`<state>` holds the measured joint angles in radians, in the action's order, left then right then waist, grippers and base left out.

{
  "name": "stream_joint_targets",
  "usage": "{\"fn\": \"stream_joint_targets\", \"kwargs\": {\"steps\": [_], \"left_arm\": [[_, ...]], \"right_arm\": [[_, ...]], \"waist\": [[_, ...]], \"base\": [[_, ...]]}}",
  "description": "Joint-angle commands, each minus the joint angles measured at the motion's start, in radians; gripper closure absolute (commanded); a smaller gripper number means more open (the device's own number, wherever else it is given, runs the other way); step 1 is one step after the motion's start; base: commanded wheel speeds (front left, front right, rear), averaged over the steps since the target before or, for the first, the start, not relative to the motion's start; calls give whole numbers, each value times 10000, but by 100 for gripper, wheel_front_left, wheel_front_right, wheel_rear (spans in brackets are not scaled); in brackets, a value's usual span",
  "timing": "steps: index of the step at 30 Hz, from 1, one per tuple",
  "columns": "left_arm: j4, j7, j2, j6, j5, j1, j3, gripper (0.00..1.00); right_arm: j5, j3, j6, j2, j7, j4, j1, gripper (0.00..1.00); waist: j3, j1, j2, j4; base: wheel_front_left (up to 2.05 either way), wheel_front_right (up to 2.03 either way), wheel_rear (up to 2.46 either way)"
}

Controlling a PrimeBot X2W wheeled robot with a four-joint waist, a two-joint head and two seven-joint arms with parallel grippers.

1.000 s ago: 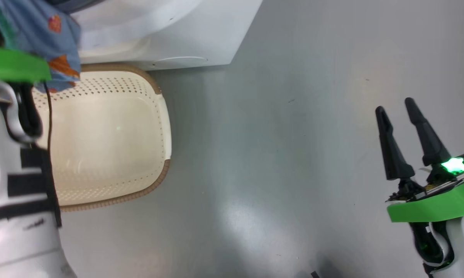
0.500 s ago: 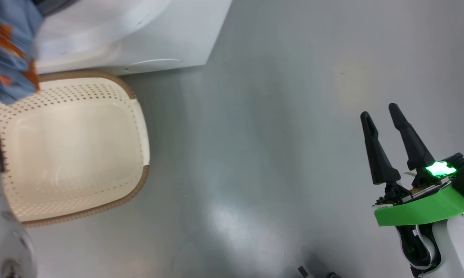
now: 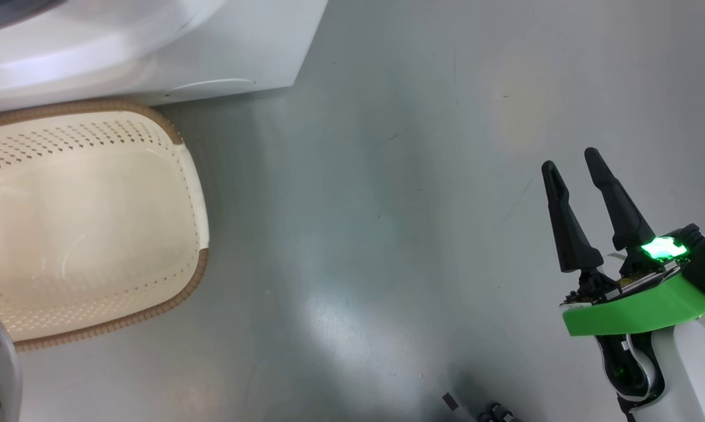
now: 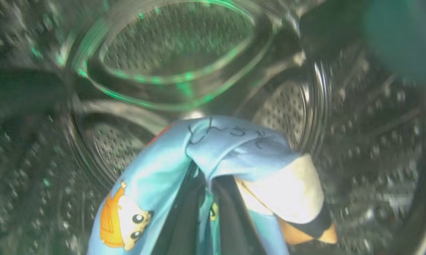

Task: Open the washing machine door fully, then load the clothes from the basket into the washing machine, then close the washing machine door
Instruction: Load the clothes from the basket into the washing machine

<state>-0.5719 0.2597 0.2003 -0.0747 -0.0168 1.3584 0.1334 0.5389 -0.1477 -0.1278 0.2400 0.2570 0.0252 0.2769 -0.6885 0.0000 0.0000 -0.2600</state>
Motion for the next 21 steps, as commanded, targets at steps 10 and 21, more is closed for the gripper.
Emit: {"fn": "stream_joint_targets", "kwargs": {"steps": [10, 21], "left_arm": [[-1982, 21, 577, 227, 165, -448, 42, 0], [-1988, 21, 170, 242, 514, -1310, 89, 0]], "right_arm": [[54, -171, -29, 105, 48, 160, -201, 0], [30, -86, -29, 226, 48, 160, -212, 0]], "waist": [[88, 0, 0, 129], [280, 0, 0, 351]], "base": [[0, 0, 0], [0, 0, 0]]}}
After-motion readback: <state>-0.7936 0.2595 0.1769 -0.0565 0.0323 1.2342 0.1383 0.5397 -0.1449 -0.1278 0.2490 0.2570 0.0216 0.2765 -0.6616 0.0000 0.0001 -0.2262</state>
